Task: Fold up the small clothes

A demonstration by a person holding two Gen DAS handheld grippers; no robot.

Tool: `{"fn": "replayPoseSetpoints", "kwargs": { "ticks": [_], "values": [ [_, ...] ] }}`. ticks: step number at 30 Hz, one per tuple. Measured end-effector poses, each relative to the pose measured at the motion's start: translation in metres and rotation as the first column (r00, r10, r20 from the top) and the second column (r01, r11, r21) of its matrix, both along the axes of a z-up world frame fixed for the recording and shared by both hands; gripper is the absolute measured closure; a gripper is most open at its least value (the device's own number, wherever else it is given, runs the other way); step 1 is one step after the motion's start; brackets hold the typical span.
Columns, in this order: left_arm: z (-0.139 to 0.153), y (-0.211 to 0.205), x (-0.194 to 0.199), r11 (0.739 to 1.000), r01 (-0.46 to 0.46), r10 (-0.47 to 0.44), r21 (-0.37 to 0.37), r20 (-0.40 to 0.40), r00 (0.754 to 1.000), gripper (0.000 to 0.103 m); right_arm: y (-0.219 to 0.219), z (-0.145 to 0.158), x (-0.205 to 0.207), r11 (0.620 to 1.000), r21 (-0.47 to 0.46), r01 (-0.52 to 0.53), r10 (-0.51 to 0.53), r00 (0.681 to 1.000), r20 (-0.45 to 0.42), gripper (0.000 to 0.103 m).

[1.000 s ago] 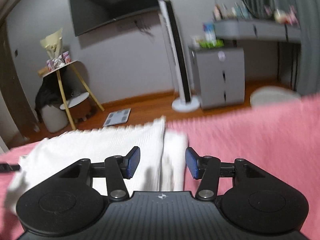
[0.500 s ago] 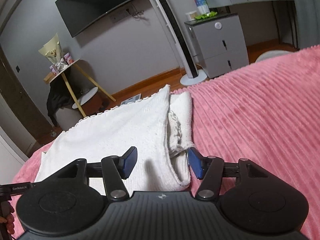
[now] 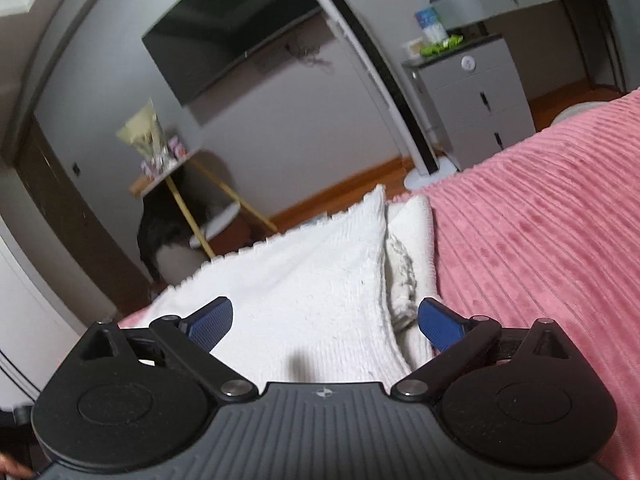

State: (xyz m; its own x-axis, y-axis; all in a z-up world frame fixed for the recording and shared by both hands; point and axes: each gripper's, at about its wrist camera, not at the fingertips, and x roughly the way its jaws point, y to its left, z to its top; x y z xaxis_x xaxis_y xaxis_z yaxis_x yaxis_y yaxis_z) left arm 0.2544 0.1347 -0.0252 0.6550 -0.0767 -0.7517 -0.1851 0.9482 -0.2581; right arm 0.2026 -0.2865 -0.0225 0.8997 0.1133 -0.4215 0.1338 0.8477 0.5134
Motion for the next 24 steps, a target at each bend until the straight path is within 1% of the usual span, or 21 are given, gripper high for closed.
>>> {"fn": "replayPoseSetpoints", "kwargs": {
  "ticks": [3, 5, 7, 11, 12, 13, 14, 15, 16, 17, 18, 20, 21, 22, 24],
  "values": [
    [0.000, 0.007, 0.000, 0.998, -0.002, 0.004, -0.056, 0.026, 1.000, 0.036, 0.010, -0.002, 0.000, 0.998, -0.064, -0.002, 0.003, 1.000, 0.028, 0.004],
    [0.001, 0.009, 0.002, 0.995, 0.004, 0.000, -0.099, 0.043, 0.999, 0.036, 0.019, -0.002, 0.001, 0.993, -0.113, -0.025, 0.029, 0.999, 0.031, 0.004],
    [0.000, 0.011, 0.006, 0.990, 0.002, 0.005, -0.138, 0.046, 0.999, 0.035, 0.025, -0.002, 0.002, 0.990, -0.131, -0.051, 0.057, 0.997, 0.043, 0.004],
    [-0.008, 0.011, 0.021, 0.990, 0.002, 0.003, -0.141, 0.036, 0.999, 0.034, 0.037, 0.002, 0.002, 0.983, -0.156, -0.094, 0.108, 0.991, 0.082, 0.004],
    [-0.010, 0.011, 0.025, 0.989, 0.010, -0.005, -0.150, 0.033, 0.999, 0.032, 0.041, 0.003, 0.002, 0.980, -0.172, -0.099, 0.114, 0.990, 0.081, 0.006],
    [-0.011, 0.011, 0.029, 0.988, 0.011, -0.006, -0.157, 0.032, 0.999, 0.032, 0.044, 0.004, 0.002, 0.976, -0.191, -0.102, 0.119, 0.990, 0.079, 0.009],
    [-0.010, 0.011, 0.032, 0.987, 0.003, 0.002, -0.163, 0.030, 1.000, 0.034, 0.048, 0.004, 0.002, 0.972, -0.209, -0.107, 0.125, 0.989, 0.078, 0.019],
    [-0.009, 0.011, 0.034, 0.986, -0.006, 0.010, -0.164, 0.021, 1.000, 0.036, 0.050, 0.003, 0.003, 0.968, -0.224, -0.111, 0.129, 0.989, 0.069, 0.033],
    [-0.006, 0.009, 0.034, 0.988, -0.023, 0.025, -0.152, 0.008, 1.000, 0.037, 0.052, 0.003, 0.004, 0.965, -0.238, -0.111, 0.127, 0.991, 0.053, 0.041],
    [-0.002, 0.007, 0.032, 0.990, -0.042, 0.042, -0.137, 0.004, 0.999, 0.040, 0.053, 0.002, 0.007, 0.963, -0.247, -0.106, 0.116, 0.993, 0.029, 0.057],
    [0.002, 0.003, 0.027, 0.991, -0.044, 0.047, -0.122, 0.020, 0.999, 0.039, 0.051, 0.000, 0.009, 0.964, -0.249, -0.099, 0.103, 0.995, 0.003, 0.063],
    [0.008, -0.005, 0.016, 0.997, -0.014, 0.019, -0.079, 0.062, 0.998, 0.034, 0.044, -0.003, 0.012, 0.973, -0.214, -0.084, 0.079, 0.996, -0.032, 0.064],
    [0.008, -0.009, 0.011, 0.998, 0.008, -0.003, -0.061, 0.075, 0.997, 0.033, 0.039, -0.002, 0.011, 0.979, -0.188, -0.077, 0.072, 0.997, -0.033, 0.064],
    [0.005, -0.012, 0.007, 0.998, 0.031, -0.027, -0.052, 0.074, 0.997, 0.034, 0.033, -0.001, 0.010, 0.984, -0.168, -0.067, 0.062, 0.997, -0.035, 0.064],
    [-0.002, -0.013, 0.005, 0.997, 0.042, -0.040, -0.061, 0.042, 0.998, 0.039, 0.025, 0.002, 0.007, 0.988, -0.145, -0.050, 0.044, 0.998, -0.047, 0.063]
  ]
}}
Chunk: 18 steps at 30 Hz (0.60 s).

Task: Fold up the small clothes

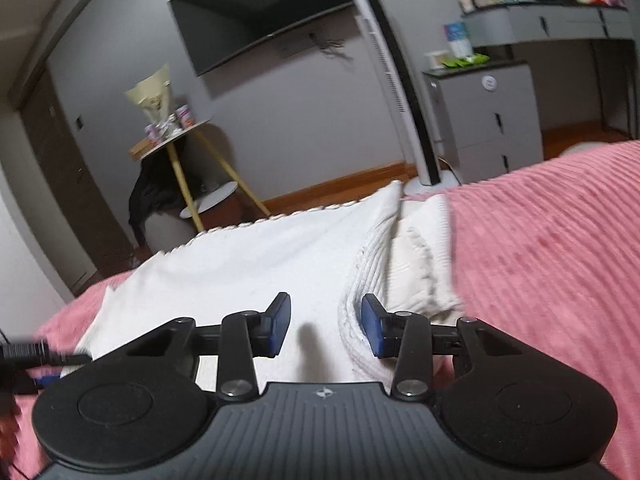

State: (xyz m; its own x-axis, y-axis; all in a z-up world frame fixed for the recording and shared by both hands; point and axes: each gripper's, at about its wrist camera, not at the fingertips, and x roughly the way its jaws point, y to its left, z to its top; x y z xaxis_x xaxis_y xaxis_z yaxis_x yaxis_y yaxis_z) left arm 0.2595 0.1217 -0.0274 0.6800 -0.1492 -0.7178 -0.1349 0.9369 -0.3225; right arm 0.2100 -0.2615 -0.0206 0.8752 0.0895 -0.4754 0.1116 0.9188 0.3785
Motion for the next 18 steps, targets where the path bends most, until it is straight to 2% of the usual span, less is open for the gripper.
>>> {"fn": "replayPoseSetpoints", "kwargs": {
  "ticks": [2, 4, 6, 7, 9, 13, 16, 18],
  "values": [
    [-0.004, 0.003, -0.003, 0.999, -0.005, 0.005, -0.033, -0.004, 1.000, 0.043, -0.005, 0.000, 0.001, 1.000, 0.013, -0.026, 0.026, 0.999, -0.046, 0.061],
    [-0.003, 0.004, -0.005, 0.999, -0.007, 0.007, -0.045, 0.000, 1.000, 0.052, -0.005, -0.001, -0.002, 1.000, -0.006, -0.019, 0.019, 0.997, -0.072, 0.061],
    [-0.003, 0.003, -0.003, 0.999, -0.005, 0.005, -0.037, -0.016, 1.000, 0.072, -0.002, -0.002, 0.000, 0.998, -0.048, -0.040, 0.035, 0.994, -0.102, 0.064],
    [-0.002, 0.002, -0.002, 1.000, 0.002, -0.002, -0.023, -0.021, 1.000, 0.078, 0.000, -0.001, 0.001, 0.997, -0.062, -0.044, 0.037, 0.993, -0.111, 0.068],
    [0.000, -0.002, 0.001, 1.000, 0.010, -0.010, 0.014, -0.025, 1.000, 0.088, 0.004, -0.002, 0.003, 0.995, -0.065, -0.072, 0.064, 0.991, -0.118, 0.095],
    [0.019, -0.010, -0.006, 0.995, 0.005, -0.009, 0.103, 0.037, 0.999, 0.091, 0.005, 0.005, -0.003, 0.986, -0.161, -0.040, 0.028, 0.997, -0.076, 0.096],
    [0.025, -0.003, -0.009, 0.997, -0.034, 0.029, 0.074, 0.062, 0.998, 0.092, 0.003, 0.017, -0.013, 0.972, -0.234, 0.030, -0.034, 0.999, -0.015, 0.097],
    [0.017, -0.001, -0.007, 0.997, -0.044, 0.042, 0.067, 0.025, 0.999, 0.092, 0.002, 0.015, -0.013, 0.964, -0.264, 0.035, -0.047, 0.998, -0.039, 0.097]
  ]
}}
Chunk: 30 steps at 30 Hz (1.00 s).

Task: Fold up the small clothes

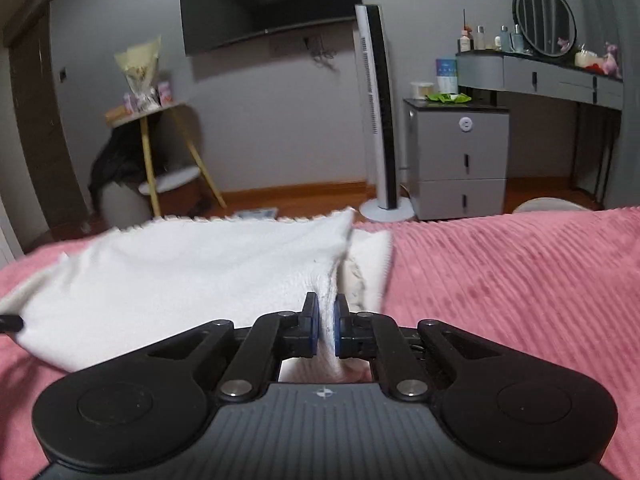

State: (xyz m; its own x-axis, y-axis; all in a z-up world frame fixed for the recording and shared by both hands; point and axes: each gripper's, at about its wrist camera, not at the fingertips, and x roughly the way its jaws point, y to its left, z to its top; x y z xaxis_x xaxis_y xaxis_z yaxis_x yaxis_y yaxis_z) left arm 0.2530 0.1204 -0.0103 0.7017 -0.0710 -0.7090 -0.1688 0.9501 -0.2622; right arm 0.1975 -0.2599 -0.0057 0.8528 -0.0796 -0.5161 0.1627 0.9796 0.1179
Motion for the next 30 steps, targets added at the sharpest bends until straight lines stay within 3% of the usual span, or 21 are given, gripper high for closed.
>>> {"fn": "replayPoseSetpoints", "kwargs": {
  "ticks": [2, 4, 5, 8, 11, 13, 15, 16, 18, 21, 25, 28, 30],
  "values": [
    [-0.017, 0.005, 0.006, 1.000, -0.022, 0.021, -0.015, -0.067, 0.998, 0.091, -0.001, -0.010, 0.006, 0.999, -0.036, 0.024, -0.026, 0.998, -0.063, 0.097],
    [-0.024, 0.012, 0.006, 0.997, -0.047, 0.042, -0.055, -0.079, 0.996, 0.090, -0.004, -0.022, 0.012, 0.998, -0.048, 0.031, -0.037, 0.992, -0.118, 0.096],
    [-0.021, 0.014, 0.005, 0.996, -0.057, 0.052, -0.063, -0.076, 0.996, 0.084, -0.006, -0.023, 0.012, 0.999, -0.040, 0.037, -0.041, 0.991, -0.126, 0.096],
    [-0.009, 0.019, 0.002, 0.996, -0.080, 0.078, -0.026, -0.056, 0.995, 0.068, -0.011, -0.011, 0.007, 0.996, -0.036, 0.085, -0.088, 0.991, -0.104, 0.077],
    [0.003, 0.022, -0.001, 0.996, -0.088, 0.089, 0.033, -0.010, 0.996, 0.056, -0.015, -0.001, -0.001, 0.994, 0.001, 0.112, -0.112, 0.992, -0.050, 0.073],
    [0.008, 0.028, 0.000, 0.993, -0.108, 0.108, 0.045, 0.013, 0.994, 0.051, -0.010, 0.002, -0.002, 0.986, -0.076, 0.151, -0.154, 0.988, -0.031, 0.072],
    [0.008, 0.035, 0.002, 0.993, -0.116, 0.116, 0.004, 0.012, 0.993, 0.051, -0.005, 0.003, -0.001, 0.965, -0.175, 0.197, -0.202, 0.979, -0.014, 0.072],
    [0.007, 0.036, 0.004, 0.995, -0.097, 0.097, -0.034, 0.009, 0.995, 0.050, -0.005, 0.004, -0.003, 0.965, -0.172, 0.200, -0.201, 0.980, 0.010, 0.072],
    [0.002, 0.031, 0.007, 0.995, -0.036, 0.036, -0.094, -0.002, 0.999, 0.032, -0.004, 0.007, -0.007, 0.982, -0.112, 0.152, -0.146, 0.988, 0.056, 0.072],
    [-0.004, 0.019, 0.017, 0.994, 0.015, -0.015, -0.107, -0.005, 1.000, 0.018, 0.018, 0.007, -0.011, 0.997, -0.070, 0.009, -0.002, 0.994, 0.105, 0.072],
    [-0.020, 0.018, 0.043, 0.992, -0.001, -0.007, -0.130, -0.059, 0.998, 0.017, 0.058, -0.003, -0.009, 0.979, -0.119, -0.167, 0.180, 0.978, 0.103, 0.074],
    [-0.026, 0.019, 0.055, 0.987, 0.002, -0.014, -0.160, -0.070, 0.997, 0.021, 0.075, -0.010, -0.007, 0.963, -0.138, -0.232, 0.245, 0.965, 0.091, 0.079],
    [-0.025, 0.015, 0.059, 0.991, 0.035, -0.043, -0.129, -0.059, 0.997, 0.037, 0.074, -0.016, -0.002, 0.962, -0.128, -0.240, 0.249, 0.967, 0.058, 0.082]
  ]
}}
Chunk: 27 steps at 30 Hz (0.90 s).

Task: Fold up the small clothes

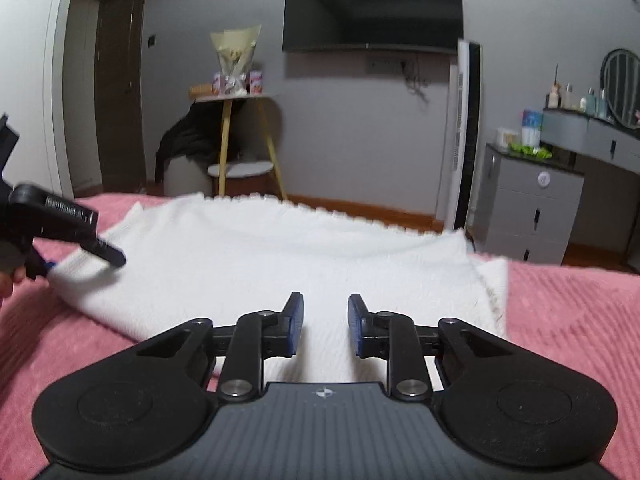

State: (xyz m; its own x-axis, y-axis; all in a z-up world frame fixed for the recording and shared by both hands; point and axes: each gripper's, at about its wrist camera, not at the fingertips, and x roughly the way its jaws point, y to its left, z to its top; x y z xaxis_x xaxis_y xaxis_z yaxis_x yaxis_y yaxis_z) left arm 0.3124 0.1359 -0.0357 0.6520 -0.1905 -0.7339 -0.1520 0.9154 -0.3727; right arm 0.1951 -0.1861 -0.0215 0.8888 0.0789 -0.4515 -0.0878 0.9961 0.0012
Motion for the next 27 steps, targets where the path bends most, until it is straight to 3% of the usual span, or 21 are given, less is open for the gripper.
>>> {"fn": "replayPoseSetpoints", "kwargs": {
  "ticks": [3, 6, 9, 15, 19, 23, 25, 27],
  "values": [
    [0.001, -0.001, 0.006, 1.000, 0.025, -0.025, -0.016, -0.008, 1.000, 0.055, -0.005, -0.013, 0.015, 0.999, 0.029, 0.014, -0.011, 0.993, -0.119, 0.082],
    [0.007, 0.002, 0.009, 0.999, 0.011, -0.012, -0.035, -0.020, 1.000, 0.069, -0.012, -0.013, 0.015, 0.997, 0.070, 0.015, -0.006, 0.992, -0.124, 0.082],
    [0.024, -0.003, 0.008, 1.000, 0.015, -0.015, -0.022, -0.005, 1.000, 0.074, -0.022, -0.007, 0.013, 0.992, 0.127, 0.024, -0.010, 0.994, -0.109, 0.082],
    [0.085, -0.063, 0.009, 0.990, 0.128, -0.134, 0.057, 0.122, 0.983, 0.075, -0.050, 0.004, 0.008, 0.972, 0.191, 0.139, -0.125, 0.989, -0.081, 0.082],
    [0.103, -0.135, 0.006, 0.956, 0.262, -0.283, 0.134, 0.171, 0.944, 0.075, -0.074, 0.004, 0.009, 0.945, 0.260, 0.197, -0.177, 0.979, -0.097, 0.082],
    [0.084, -0.197, 0.003, 0.914, 0.368, -0.394, 0.169, 0.164, 0.904, 0.074, -0.092, -0.002, 0.010, 0.918, 0.328, 0.222, -0.196, 0.974, -0.112, 0.082],
    [0.063, -0.214, 0.006, 0.907, 0.397, -0.414, 0.144, 0.126, 0.901, 0.071, -0.099, -0.003, 0.012, 0.909, 0.353, 0.223, -0.195, 0.974, -0.112, 0.082],
    [0.039, -0.223, 0.008, 0.912, 0.390, -0.402, 0.126, 0.086, 0.912, 0.062, -0.106, -0.004, 0.013, 0.901, 0.375, 0.219, -0.190, 0.975, -0.113, 0.082]
  ]
}}
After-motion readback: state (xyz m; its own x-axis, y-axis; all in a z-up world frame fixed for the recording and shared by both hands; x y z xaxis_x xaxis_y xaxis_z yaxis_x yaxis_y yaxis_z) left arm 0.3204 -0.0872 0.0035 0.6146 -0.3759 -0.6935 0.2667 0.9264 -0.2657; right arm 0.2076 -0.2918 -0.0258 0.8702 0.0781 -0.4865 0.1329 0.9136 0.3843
